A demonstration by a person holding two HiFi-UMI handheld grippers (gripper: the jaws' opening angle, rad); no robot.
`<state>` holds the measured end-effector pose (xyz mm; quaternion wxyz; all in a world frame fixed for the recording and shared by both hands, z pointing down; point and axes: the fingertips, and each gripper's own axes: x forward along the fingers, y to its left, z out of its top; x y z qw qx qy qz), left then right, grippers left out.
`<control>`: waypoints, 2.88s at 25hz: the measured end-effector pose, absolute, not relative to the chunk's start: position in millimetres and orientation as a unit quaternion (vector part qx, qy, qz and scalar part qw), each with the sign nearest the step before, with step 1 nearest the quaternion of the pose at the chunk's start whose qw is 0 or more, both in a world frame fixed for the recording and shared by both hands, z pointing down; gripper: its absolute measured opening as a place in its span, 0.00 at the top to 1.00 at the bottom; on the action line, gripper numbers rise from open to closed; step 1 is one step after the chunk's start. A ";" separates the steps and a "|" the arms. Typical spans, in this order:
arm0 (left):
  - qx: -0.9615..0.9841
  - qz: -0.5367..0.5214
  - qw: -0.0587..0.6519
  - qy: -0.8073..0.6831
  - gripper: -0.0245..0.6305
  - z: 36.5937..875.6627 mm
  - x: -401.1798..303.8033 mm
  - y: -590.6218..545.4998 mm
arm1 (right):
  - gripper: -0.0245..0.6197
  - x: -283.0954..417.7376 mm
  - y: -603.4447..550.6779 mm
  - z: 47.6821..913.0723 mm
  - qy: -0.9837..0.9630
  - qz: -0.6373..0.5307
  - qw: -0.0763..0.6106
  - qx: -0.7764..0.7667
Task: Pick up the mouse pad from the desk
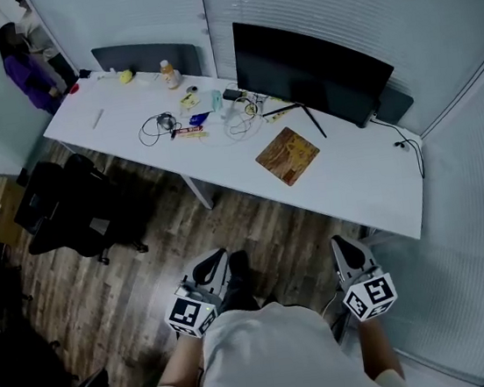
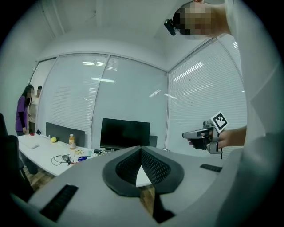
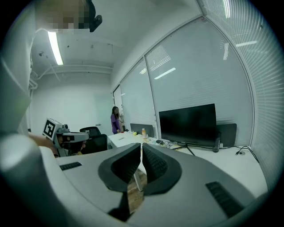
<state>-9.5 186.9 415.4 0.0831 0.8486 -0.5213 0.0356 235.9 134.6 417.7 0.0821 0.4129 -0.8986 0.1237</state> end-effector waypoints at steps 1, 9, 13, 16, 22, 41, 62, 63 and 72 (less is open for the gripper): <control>0.850 0.034 0.083 -0.519 0.94 416.2 -12.0 179.8 | 0.91 234.3 129.2 418.3 -0.897 0.123 0.083 0.416; 0.867 0.038 0.079 -0.491 0.94 418.8 -39.7 109.0 | 0.91 209.3 74.6 419.3 -0.884 0.126 0.091 0.441; 0.876 0.046 0.080 -0.473 0.94 423.0 -55.5 72.4 | 0.91 190.2 42.6 421.9 -0.877 0.131 0.095 0.452; 0.884 0.053 0.085 -0.457 0.94 428.6 -65.7 47.8 | 0.91 174.6 22.0 426.6 -0.870 0.138 0.101 0.462; 0.902 0.057 0.086 -0.419 0.94 438.9 -83.3 8.4 | 0.91 144.8 -11.9 429.2 -0.860 0.137 0.111 0.478; 0.887 0.054 0.126 -0.440 0.94 458.5 -67.8 -65.1 | 0.91 150.6 -110.9 460.2 -0.873 0.156 0.147 0.438; 0.806 0.066 0.202 -0.553 0.94 508.0 -14.2 -90.4 | 0.77 166.3 -191.4 621.3 -0.904 0.175 0.320 0.225; 0.802 0.069 0.205 -0.557 0.94 511.3 -14.2 -89.5 | 0.74 164.9 -191.6 631.5 -0.903 0.170 0.333 0.214; 0.771 0.074 0.241 -0.585 0.94 537.2 -14.5 -78.4 | 0.56 160.0 -185.2 734.3 -0.873 0.132 0.452 0.129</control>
